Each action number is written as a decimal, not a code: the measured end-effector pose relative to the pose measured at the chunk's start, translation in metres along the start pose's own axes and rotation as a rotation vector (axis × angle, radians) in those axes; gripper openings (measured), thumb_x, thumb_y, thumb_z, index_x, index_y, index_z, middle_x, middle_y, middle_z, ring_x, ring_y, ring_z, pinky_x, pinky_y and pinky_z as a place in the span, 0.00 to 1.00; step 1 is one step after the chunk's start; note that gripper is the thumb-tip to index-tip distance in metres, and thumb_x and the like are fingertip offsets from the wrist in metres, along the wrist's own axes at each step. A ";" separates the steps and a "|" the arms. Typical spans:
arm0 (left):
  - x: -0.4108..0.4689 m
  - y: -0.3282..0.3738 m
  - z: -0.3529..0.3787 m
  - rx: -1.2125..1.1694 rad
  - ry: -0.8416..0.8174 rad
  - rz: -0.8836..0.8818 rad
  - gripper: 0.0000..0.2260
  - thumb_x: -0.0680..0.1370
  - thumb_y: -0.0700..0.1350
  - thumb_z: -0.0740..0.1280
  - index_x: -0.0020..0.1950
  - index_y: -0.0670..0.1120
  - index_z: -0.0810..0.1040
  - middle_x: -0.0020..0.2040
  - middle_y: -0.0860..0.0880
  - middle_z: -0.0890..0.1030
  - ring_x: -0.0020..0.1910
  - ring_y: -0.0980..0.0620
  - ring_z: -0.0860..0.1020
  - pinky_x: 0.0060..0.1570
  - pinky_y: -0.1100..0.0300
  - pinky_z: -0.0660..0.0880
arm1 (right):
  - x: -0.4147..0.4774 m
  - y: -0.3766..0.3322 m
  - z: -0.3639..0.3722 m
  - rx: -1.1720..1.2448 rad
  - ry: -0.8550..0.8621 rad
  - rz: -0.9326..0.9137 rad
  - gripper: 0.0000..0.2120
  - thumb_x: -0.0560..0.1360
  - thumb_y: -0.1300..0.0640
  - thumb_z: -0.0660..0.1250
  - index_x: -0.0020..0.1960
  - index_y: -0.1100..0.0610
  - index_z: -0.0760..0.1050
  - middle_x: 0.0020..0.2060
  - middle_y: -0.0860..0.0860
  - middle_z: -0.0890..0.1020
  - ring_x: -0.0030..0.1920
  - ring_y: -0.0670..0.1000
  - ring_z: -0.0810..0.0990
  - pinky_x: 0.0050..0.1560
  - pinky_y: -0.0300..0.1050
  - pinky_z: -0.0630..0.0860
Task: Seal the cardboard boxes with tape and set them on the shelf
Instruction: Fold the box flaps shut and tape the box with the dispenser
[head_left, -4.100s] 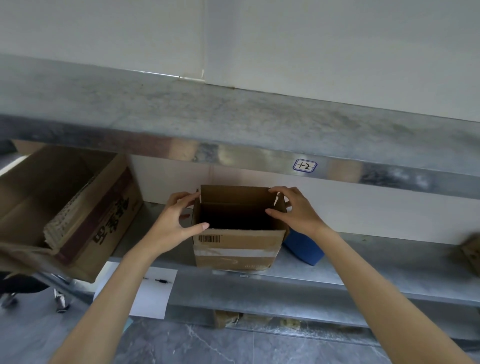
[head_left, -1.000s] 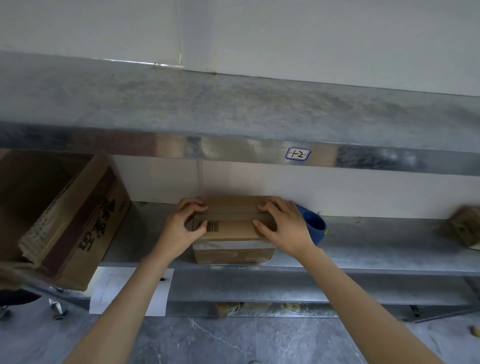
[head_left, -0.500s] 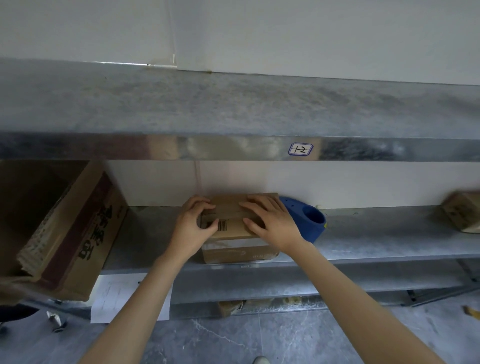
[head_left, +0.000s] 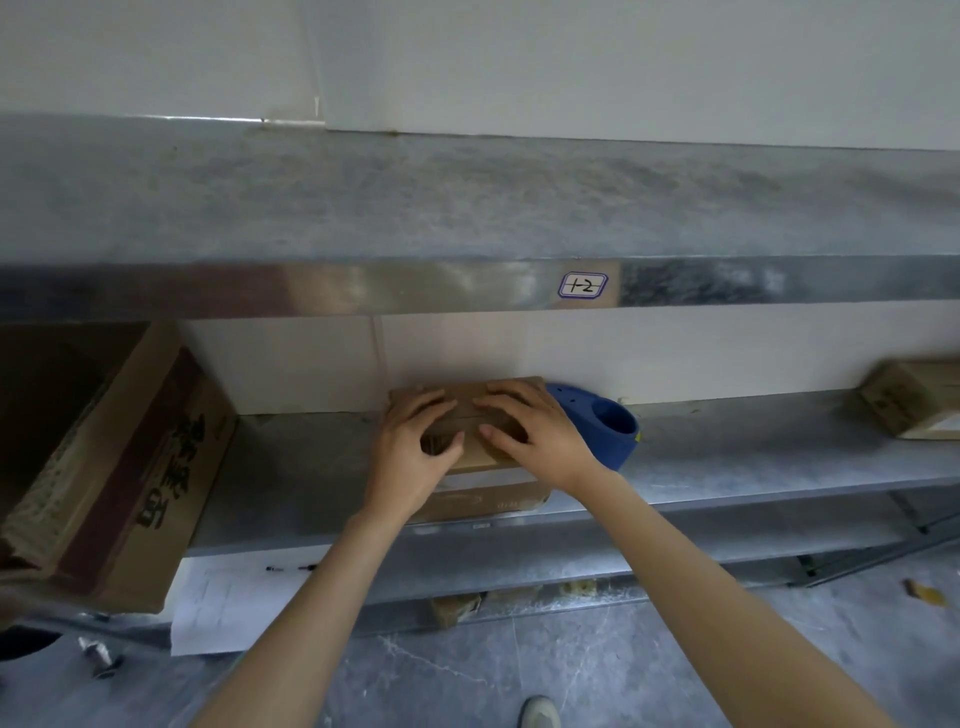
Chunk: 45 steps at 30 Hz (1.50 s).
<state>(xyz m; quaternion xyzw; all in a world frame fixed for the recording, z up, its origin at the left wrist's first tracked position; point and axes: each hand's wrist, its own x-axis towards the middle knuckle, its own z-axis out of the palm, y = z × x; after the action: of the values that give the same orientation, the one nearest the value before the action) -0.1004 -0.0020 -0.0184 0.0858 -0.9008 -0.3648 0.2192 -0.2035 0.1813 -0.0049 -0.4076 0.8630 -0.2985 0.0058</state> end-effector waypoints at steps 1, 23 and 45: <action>0.000 -0.001 0.001 -0.006 0.008 0.001 0.19 0.73 0.55 0.68 0.60 0.47 0.83 0.62 0.52 0.80 0.65 0.49 0.75 0.67 0.60 0.66 | -0.001 0.002 -0.003 0.063 0.025 0.031 0.18 0.80 0.43 0.61 0.68 0.47 0.74 0.67 0.44 0.71 0.67 0.46 0.69 0.67 0.42 0.65; -0.001 0.007 0.002 -0.053 0.088 -0.102 0.16 0.70 0.42 0.72 0.57 0.51 0.82 0.63 0.58 0.79 0.67 0.58 0.74 0.68 0.56 0.70 | -0.029 0.131 -0.036 -0.197 -0.407 0.289 0.37 0.82 0.50 0.61 0.80 0.44 0.39 0.40 0.56 0.81 0.33 0.55 0.77 0.29 0.45 0.69; -0.011 -0.001 -0.021 -0.067 0.024 -0.151 0.17 0.73 0.35 0.74 0.58 0.49 0.80 0.63 0.57 0.71 0.61 0.71 0.70 0.65 0.67 0.67 | -0.037 0.115 -0.079 0.007 -0.380 0.314 0.39 0.78 0.55 0.65 0.74 0.29 0.45 0.65 0.58 0.75 0.53 0.60 0.79 0.52 0.58 0.79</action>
<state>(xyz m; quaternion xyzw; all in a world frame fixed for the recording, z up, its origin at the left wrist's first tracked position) -0.0809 -0.0121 -0.0095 0.1504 -0.8765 -0.4090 0.2044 -0.2795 0.3044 -0.0088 -0.3174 0.8980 -0.2151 0.2157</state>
